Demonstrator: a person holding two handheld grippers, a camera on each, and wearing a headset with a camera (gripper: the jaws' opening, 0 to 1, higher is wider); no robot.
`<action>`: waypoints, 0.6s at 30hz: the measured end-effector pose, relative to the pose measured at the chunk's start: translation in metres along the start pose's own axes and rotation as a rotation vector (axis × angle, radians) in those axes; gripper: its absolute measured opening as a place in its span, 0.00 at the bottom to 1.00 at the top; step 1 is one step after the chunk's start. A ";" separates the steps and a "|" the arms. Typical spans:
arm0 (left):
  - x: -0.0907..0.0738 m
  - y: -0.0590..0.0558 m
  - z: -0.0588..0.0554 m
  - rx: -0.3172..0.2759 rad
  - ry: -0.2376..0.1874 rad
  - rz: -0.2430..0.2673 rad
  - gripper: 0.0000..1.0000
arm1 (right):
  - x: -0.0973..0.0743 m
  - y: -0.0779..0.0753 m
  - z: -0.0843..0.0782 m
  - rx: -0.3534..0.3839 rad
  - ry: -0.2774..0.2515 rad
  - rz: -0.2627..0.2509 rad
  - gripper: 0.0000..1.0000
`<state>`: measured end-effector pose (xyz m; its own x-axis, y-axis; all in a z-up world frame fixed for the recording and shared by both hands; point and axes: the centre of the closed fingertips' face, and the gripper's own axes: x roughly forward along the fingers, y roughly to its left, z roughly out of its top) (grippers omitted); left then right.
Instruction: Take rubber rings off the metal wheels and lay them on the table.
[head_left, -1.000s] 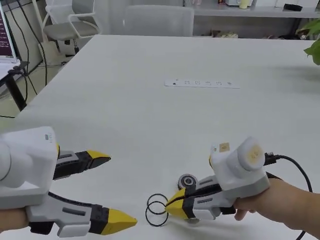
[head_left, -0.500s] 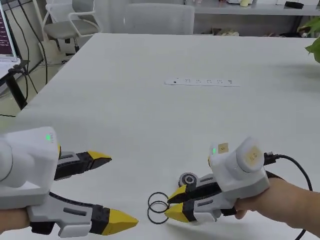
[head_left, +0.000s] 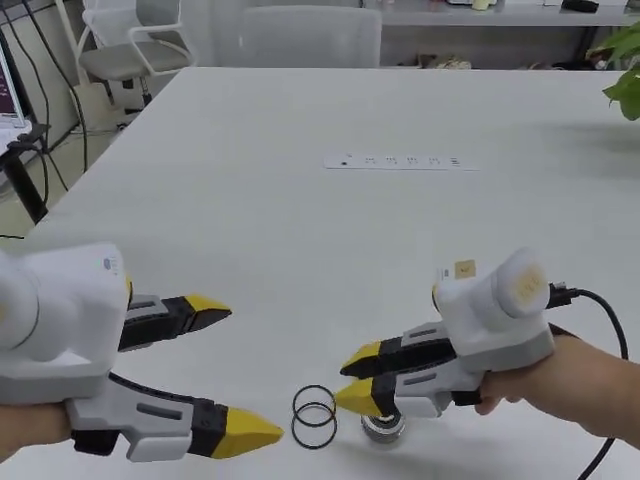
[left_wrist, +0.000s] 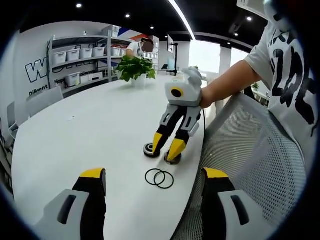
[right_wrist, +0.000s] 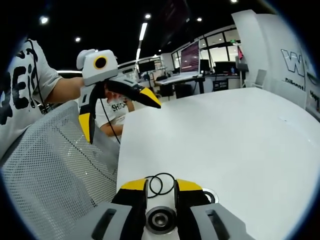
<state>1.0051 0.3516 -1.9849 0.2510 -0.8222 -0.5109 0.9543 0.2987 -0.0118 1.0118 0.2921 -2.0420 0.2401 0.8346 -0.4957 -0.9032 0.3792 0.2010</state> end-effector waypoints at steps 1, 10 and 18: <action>0.002 0.000 0.001 0.005 0.001 -0.002 0.76 | -0.001 -0.002 0.001 0.002 -0.004 -0.004 0.19; 0.011 0.003 0.011 0.039 0.004 -0.023 0.74 | -0.019 -0.018 0.004 0.020 -0.031 -0.057 0.21; 0.020 0.009 0.019 0.059 0.003 -0.035 0.74 | -0.033 -0.029 -0.001 0.039 -0.042 -0.097 0.22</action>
<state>1.0218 0.3286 -1.9788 0.2174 -0.8298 -0.5140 0.9703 0.2410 0.0213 1.0301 0.2532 -2.0324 0.3409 0.8092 -0.4785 -0.8610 0.4731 0.1867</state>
